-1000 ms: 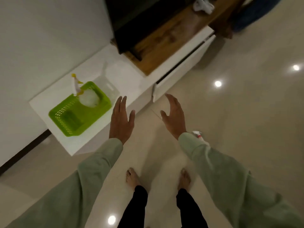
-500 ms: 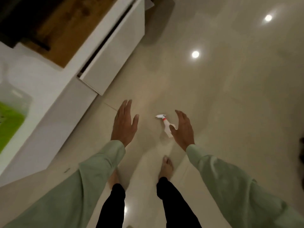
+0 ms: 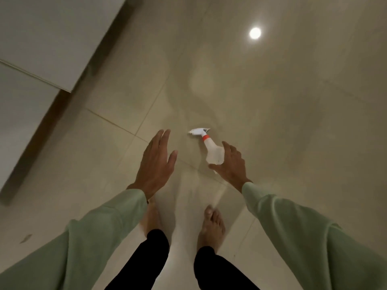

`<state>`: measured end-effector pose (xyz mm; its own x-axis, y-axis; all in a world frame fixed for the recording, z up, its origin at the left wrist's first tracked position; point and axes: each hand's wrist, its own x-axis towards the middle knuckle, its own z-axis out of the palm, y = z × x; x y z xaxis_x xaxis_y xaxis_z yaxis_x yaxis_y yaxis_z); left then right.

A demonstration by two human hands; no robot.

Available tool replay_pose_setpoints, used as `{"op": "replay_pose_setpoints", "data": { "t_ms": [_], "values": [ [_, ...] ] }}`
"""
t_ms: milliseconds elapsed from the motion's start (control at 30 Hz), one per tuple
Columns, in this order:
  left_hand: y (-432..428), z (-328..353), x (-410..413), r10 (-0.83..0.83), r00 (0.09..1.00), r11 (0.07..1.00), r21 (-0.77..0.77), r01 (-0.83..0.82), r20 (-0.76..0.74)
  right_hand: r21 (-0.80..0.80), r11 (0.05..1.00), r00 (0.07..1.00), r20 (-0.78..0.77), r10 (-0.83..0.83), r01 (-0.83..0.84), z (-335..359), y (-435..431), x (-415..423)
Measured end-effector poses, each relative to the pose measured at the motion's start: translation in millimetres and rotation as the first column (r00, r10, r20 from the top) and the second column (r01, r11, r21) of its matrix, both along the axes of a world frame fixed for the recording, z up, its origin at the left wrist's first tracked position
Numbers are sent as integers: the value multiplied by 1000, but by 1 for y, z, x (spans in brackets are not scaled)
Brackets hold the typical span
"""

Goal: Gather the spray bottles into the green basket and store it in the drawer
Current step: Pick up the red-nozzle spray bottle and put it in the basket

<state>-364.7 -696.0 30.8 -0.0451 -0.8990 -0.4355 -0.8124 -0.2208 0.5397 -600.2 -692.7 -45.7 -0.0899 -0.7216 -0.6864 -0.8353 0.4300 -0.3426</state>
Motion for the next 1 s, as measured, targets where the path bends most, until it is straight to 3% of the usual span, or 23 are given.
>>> {"op": "replay_pose_setpoints", "data": {
  "t_ms": [167,333,533,667,833,1000],
  "values": [
    [9,-60,10,-11,1000,1000,6,11,12,99,994,999,33,-42,39,-62,-1,2],
    [22,-39,28,54,999,998,29,-54,-8,42,996,989,125,-85,80,-35,-2,21],
    [30,83,90,234,972,972,-22,-234,-20,-176,970,937,334,-103,170,108,-25,96],
    [28,178,139,353,936,928,-126,-351,-11,-266,952,881,474,-8,152,219,-50,160],
    [33,296,223,517,856,818,-282,-502,-25,-420,906,806,555,205,59,352,-79,269],
    [54,373,310,634,770,686,-405,-604,-74,-474,880,692,642,329,22,432,-77,379]
  ]
}}
